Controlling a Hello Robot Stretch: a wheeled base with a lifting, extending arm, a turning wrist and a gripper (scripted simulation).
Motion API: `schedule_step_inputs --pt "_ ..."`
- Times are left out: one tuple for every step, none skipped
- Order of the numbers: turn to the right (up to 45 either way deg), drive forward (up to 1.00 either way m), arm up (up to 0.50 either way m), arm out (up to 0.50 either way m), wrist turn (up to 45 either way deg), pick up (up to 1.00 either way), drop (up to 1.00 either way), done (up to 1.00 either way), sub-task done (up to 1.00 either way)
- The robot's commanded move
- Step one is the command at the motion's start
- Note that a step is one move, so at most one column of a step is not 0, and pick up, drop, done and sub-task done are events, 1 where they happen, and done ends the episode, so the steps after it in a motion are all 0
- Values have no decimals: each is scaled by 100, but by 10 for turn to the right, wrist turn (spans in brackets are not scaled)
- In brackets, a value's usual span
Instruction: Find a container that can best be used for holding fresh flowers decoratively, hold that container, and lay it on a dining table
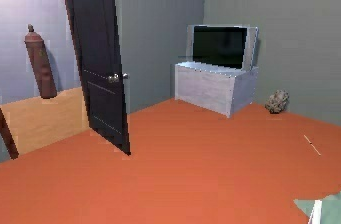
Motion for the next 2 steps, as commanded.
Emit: schedule_step_inputs --pt "0 0 4 0 0 0 0 0 0" --pt "0 0 0 -8 0 0 0 0 0"
